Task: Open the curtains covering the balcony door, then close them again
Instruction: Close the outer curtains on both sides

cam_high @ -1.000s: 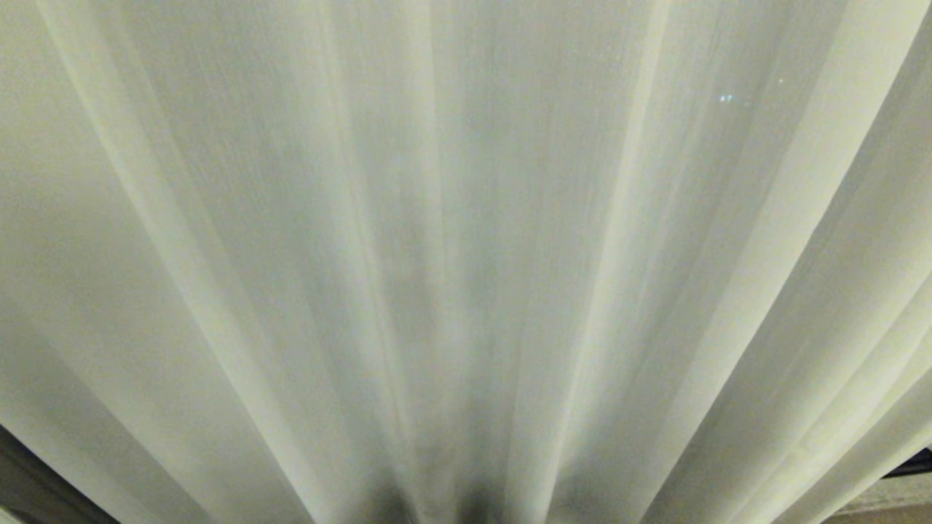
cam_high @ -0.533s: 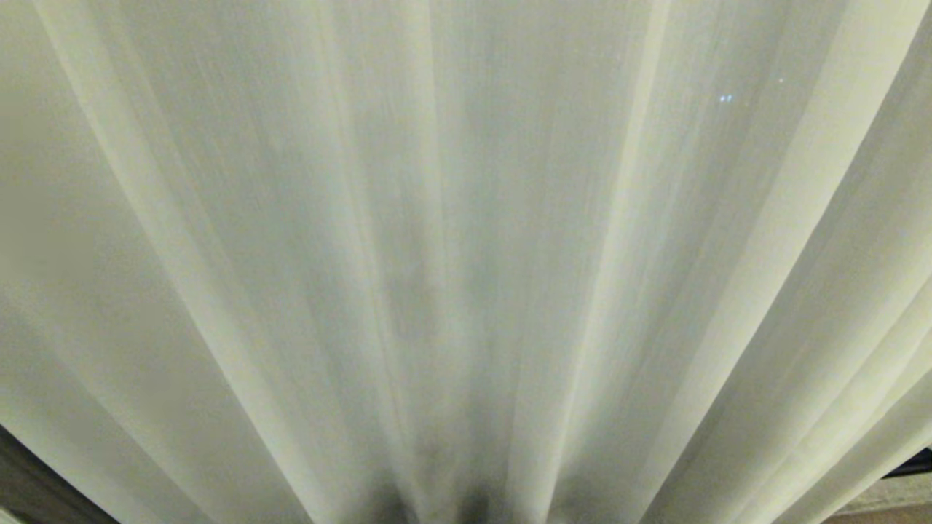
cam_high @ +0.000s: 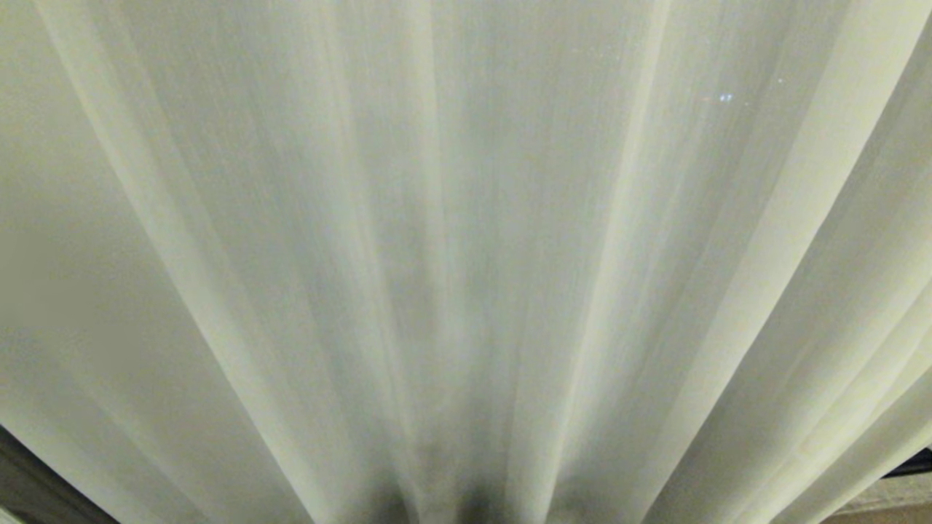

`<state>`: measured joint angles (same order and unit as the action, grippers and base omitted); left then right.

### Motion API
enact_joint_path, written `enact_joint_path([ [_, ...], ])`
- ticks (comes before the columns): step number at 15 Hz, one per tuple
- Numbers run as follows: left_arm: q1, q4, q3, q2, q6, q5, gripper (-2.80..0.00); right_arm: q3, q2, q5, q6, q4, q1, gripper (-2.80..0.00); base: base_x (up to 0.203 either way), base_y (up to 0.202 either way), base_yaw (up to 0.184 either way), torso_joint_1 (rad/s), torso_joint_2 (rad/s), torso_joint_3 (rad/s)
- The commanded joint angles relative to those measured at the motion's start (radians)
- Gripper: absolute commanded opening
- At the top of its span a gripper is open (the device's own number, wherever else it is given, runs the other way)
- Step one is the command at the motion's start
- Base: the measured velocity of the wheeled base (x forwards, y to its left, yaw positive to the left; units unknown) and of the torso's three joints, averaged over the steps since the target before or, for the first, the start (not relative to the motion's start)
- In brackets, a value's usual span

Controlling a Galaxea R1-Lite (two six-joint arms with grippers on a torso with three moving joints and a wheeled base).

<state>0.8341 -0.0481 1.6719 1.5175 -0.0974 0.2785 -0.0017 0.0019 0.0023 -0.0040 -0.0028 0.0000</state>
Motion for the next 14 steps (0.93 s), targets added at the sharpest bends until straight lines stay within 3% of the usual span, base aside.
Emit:
enact_joint_path([
  [1, 0.020, -0.002, 0.047, 0.115, -0.001, 0.001, -2.80, 0.000, 0.000, 0.001, -0.001, 0.000, 0.000, -2.80, 0.000, 0.000, 0.000, 0.000, 0.00, 0.000],
  [6, 0.028, -0.034, 0.061, 0.210, 0.002, 0.004, -2.80, 0.000, 0.000, 0.001, -0.001, 0.000, 0.000, -2.80, 0.000, 0.000, 0.000, 0.000, 0.00, 0.000],
  [10, 0.041, -0.089, 0.147, 0.326, 0.009, 0.004, -2.80, 0.000, 0.000, 0.001, -0.001, 0.000, 0.000, -2.80, 0.000, 0.000, 0.000, 0.000, 0.00, 0.000],
  [14, 0.048, -0.092, 0.230, 0.387, 0.064, 0.016, -2.80, 0.000, 0.000, 0.001, -0.001, 0.000, 0.000, -2.80, 0.000, 0.000, 0.000, 0.000, 0.00, 0.000],
])
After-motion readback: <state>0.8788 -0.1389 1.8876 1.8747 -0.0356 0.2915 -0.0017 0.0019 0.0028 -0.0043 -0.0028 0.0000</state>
